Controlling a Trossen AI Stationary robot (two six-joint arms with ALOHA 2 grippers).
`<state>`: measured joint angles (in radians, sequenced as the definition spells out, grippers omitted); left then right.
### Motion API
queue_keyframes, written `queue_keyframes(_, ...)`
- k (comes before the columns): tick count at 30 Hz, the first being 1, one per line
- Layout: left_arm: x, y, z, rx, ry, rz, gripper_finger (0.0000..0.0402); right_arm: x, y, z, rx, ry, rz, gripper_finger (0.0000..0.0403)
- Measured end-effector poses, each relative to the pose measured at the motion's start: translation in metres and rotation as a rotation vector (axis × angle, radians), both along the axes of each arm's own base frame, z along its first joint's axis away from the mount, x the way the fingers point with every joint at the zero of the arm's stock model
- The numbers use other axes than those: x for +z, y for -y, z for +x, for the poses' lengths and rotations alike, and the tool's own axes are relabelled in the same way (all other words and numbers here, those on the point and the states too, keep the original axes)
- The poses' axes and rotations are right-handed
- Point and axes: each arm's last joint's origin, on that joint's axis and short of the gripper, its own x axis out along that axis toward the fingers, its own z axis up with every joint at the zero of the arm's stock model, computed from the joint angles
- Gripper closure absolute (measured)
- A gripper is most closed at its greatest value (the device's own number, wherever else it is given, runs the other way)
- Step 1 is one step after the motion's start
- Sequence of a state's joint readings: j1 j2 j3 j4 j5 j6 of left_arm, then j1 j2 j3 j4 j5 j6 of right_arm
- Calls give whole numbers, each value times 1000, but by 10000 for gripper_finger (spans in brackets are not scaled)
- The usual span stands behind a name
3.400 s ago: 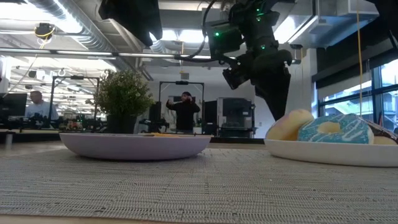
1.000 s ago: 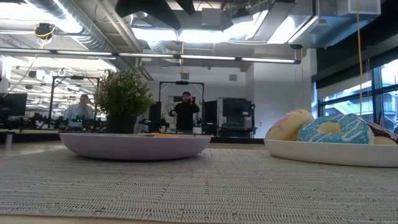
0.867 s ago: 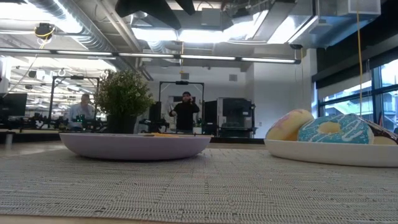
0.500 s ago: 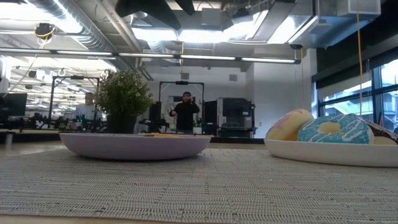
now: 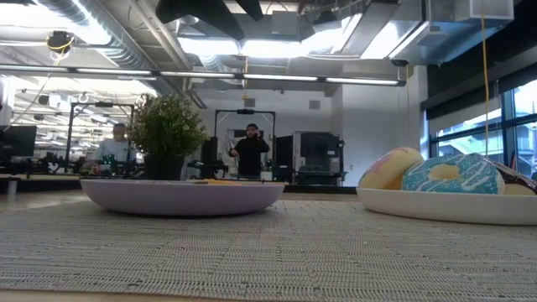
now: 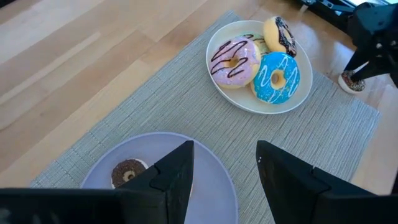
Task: Pick & Place donuts
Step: Put the small brown donut on the purple plate
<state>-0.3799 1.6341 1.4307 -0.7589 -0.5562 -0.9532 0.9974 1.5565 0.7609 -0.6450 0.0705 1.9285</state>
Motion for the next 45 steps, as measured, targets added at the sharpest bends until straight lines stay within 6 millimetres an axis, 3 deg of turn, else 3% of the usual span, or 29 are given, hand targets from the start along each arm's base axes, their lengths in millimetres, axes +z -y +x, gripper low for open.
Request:
queue_keyframes(15, 0, 0, 0, -12, -5, 10, 233, -2, -1, 0, -4, -20, 1, 306)
queue_keyframes(31, 0, 1, 0, -68, -31, 13, 233, -1, 0, 0, 0, -26, 9, 363)
queue_keyframes(39, -1, 3, 0, -230, -93, 61, 233, 26, 0, 2, 23, -5, 41, 362)
queue_keyframes(45, 2, 6, 4, -323, -57, 55, 233, 53, 1, 23, 62, 67, 50, 362)
